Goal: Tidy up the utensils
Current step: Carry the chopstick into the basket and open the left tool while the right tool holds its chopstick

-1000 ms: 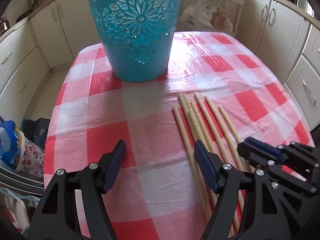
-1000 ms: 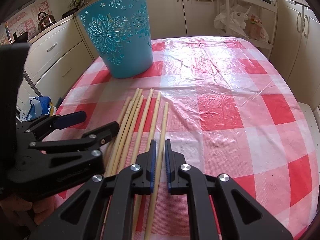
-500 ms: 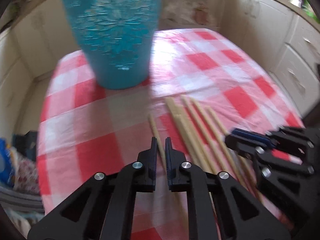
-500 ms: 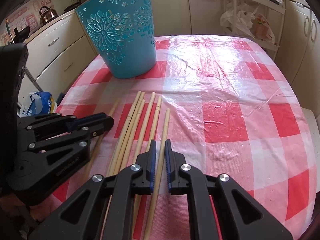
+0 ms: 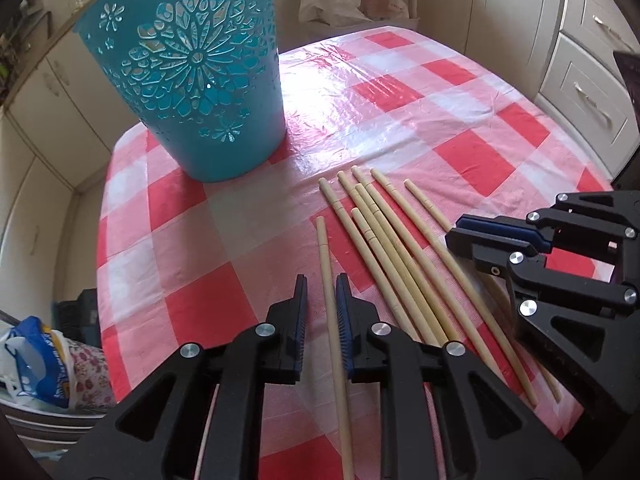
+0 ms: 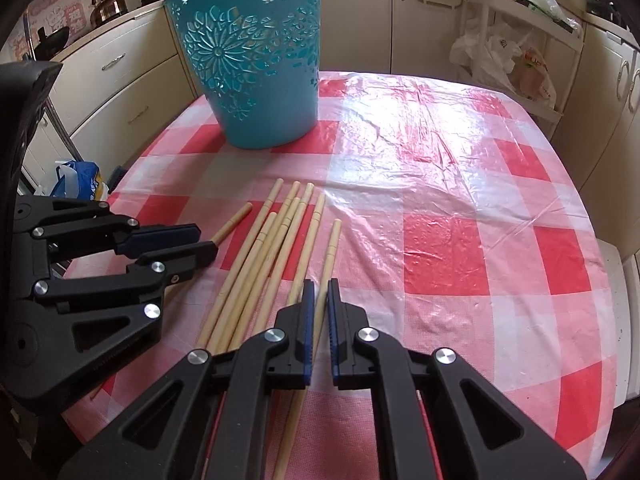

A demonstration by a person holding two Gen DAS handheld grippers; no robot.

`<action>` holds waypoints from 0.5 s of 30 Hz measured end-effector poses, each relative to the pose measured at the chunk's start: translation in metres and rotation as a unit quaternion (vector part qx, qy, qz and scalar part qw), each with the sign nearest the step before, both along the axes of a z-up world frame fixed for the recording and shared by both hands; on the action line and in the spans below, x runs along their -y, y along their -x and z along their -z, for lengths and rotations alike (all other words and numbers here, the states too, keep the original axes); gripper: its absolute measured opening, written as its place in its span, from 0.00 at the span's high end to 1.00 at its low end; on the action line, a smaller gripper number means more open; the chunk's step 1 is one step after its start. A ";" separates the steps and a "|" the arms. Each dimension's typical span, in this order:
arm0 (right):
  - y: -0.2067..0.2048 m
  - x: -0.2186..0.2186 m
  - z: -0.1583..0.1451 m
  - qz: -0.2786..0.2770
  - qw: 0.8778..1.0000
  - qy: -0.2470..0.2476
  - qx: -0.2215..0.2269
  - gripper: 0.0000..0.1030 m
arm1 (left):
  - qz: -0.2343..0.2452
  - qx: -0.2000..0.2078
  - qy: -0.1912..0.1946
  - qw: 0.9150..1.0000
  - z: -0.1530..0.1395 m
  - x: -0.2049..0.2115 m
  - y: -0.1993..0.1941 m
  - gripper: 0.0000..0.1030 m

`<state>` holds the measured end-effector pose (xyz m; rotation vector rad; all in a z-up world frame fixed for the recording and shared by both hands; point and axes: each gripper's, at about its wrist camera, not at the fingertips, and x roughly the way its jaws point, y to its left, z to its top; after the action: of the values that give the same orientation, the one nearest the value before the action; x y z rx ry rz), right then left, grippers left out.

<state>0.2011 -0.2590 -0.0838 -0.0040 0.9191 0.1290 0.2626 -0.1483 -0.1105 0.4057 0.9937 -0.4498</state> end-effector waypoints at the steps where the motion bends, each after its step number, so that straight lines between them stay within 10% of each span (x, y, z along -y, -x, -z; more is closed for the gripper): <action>1: 0.001 -0.001 0.000 -0.001 1.000 0.003 0.004 0.93 | 0.001 0.002 0.000 1.000 0.000 0.001 0.001 0.92; 15: 0.001 0.021 0.003 0.022 0.995 -0.093 0.003 0.95 | -0.012 0.061 0.114 0.991 -0.056 -0.033 0.025 0.95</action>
<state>0.1997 -0.2795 -0.0870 0.1888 0.8985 0.1725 0.2376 -0.1158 -0.0546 0.2122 0.8173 -0.5060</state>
